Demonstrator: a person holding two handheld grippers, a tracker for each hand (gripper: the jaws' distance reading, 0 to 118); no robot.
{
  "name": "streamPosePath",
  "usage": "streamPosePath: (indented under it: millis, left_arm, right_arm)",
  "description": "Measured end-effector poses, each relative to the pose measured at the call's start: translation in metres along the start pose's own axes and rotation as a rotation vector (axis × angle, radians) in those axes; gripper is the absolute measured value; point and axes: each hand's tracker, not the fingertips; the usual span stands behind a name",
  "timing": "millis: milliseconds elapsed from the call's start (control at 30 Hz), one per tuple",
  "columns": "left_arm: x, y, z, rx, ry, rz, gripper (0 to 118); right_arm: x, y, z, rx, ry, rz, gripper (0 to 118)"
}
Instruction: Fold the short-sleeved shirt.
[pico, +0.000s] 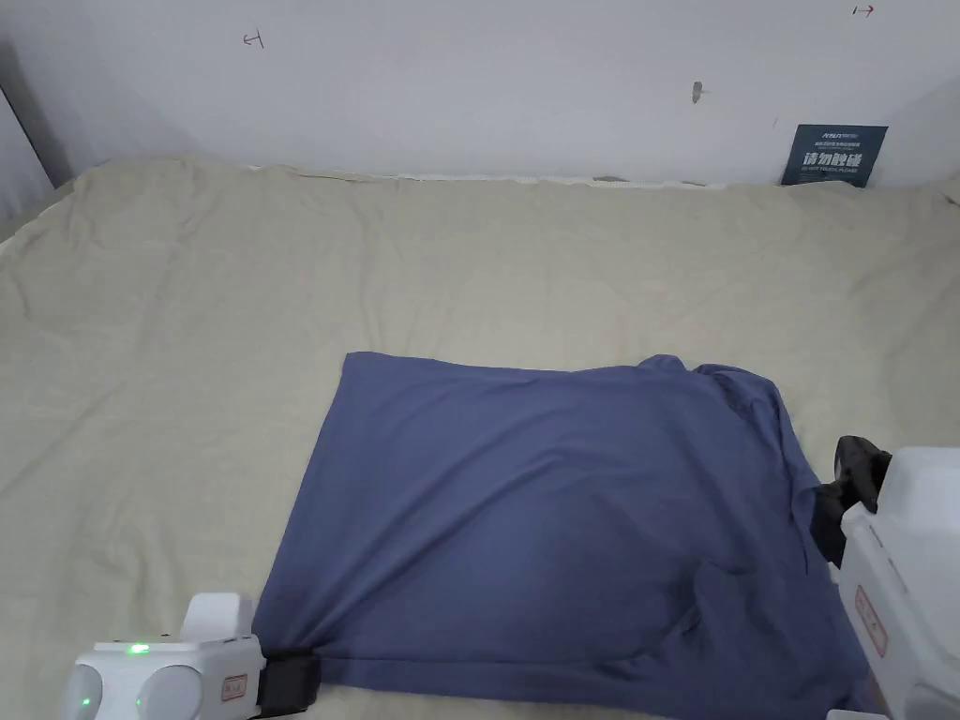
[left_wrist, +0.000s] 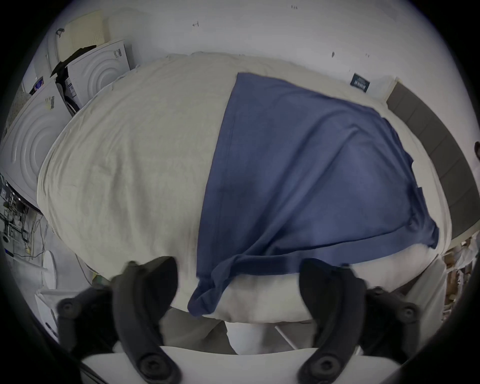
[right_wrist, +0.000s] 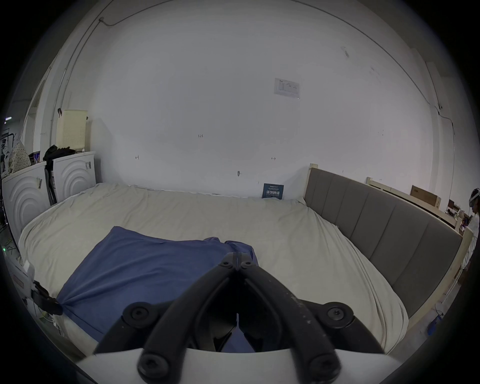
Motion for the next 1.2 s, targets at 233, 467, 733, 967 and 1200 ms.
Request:
streamPosePath:
  millis: [233, 467, 733, 967, 1200]
  left_arm:
    - [0.016, -0.007, -0.007, 0.034, -0.02, -0.029, 8]
    - [0.017, 0.004, 0.017, 0.125, -0.061, 0.038, 6]
    - [0.02, 0.013, 0.02, 0.142, -0.065, 0.022, 6]
    - [0.021, 0.018, 0.021, 0.144, -0.058, 0.034, 6]
    - [0.017, 0.055, 0.029, 0.219, -0.067, 0.069, 6]
  right_arm:
    - [0.013, -0.019, 0.0, -0.081, -0.018, -0.035, 3]
    - [0.038, -0.094, -0.02, -0.442, -0.014, -0.107, 94]
    - [0.044, -0.166, -0.034, -0.67, -0.015, -0.168, 92]
    - [0.05, -0.169, -0.034, -0.665, 0.043, -0.205, 9]
    - [0.054, -0.104, -0.038, -0.456, 0.038, -0.14, 9]
